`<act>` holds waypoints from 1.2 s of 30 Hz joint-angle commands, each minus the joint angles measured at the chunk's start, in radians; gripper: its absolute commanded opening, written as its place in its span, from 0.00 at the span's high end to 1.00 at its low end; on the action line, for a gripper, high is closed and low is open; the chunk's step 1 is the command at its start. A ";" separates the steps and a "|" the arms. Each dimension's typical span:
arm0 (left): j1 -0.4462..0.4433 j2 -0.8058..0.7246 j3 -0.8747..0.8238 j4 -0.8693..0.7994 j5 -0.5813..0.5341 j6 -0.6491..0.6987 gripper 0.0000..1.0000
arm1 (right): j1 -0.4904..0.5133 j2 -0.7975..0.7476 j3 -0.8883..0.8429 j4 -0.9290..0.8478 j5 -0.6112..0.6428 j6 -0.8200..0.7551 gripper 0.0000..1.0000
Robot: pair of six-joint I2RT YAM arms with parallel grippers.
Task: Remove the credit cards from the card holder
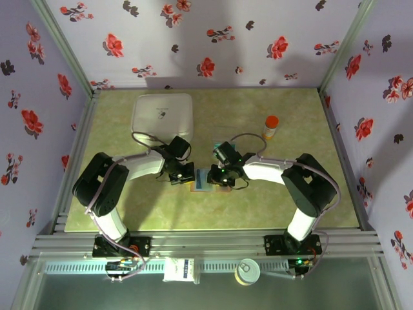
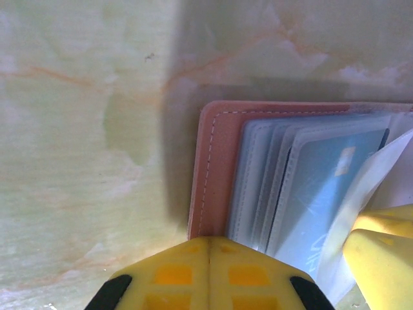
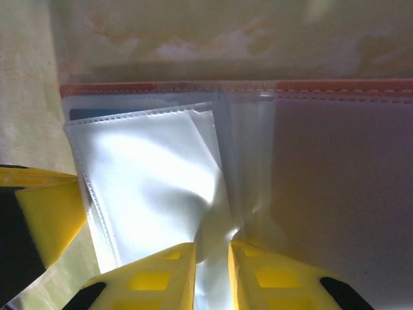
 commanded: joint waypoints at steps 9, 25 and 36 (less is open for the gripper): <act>0.008 -0.084 0.034 -0.063 -0.047 0.002 0.98 | -0.015 -0.019 -0.055 0.047 -0.001 0.022 0.80; -0.029 -0.054 0.046 0.055 0.066 -0.065 0.73 | -0.029 -0.020 -0.084 0.099 -0.037 0.039 0.80; -0.039 0.007 0.027 0.135 0.112 -0.109 0.73 | -0.029 -0.021 -0.093 0.129 -0.064 0.054 0.79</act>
